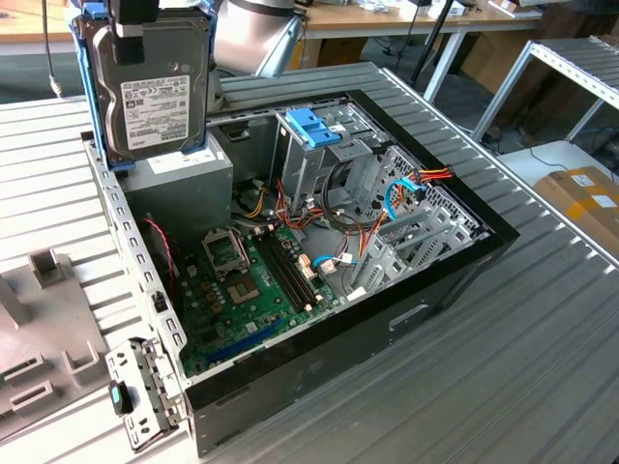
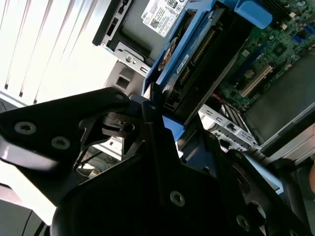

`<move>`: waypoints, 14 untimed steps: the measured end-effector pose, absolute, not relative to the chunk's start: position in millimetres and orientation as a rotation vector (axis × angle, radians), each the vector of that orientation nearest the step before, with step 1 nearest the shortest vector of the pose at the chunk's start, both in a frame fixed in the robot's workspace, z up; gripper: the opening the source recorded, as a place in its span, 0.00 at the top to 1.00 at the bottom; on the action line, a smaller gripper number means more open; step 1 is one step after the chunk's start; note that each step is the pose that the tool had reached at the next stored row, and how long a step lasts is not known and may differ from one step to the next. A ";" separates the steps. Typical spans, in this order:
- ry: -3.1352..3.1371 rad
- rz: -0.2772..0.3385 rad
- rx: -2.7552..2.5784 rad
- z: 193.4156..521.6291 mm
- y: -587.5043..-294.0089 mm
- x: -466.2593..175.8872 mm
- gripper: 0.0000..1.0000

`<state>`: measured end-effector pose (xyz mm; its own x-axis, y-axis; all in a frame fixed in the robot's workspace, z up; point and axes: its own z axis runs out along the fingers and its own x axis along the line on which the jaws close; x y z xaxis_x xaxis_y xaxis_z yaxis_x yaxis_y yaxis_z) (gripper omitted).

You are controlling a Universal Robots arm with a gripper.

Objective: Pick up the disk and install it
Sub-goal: 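Pick up the disk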

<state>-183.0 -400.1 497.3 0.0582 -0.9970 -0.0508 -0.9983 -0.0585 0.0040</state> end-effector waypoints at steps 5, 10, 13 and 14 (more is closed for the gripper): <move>2.135 0.061 -2.261 496.3 -404.8 -172.9 0.63; 2.136 0.061 -2.260 494.9 -410.5 -161.6 0.63; 2.137 0.060 -2.259 494.4 -413.6 -155.2 0.63; 2.137 0.060 -2.259 494.2 -414.4 -153.5 0.63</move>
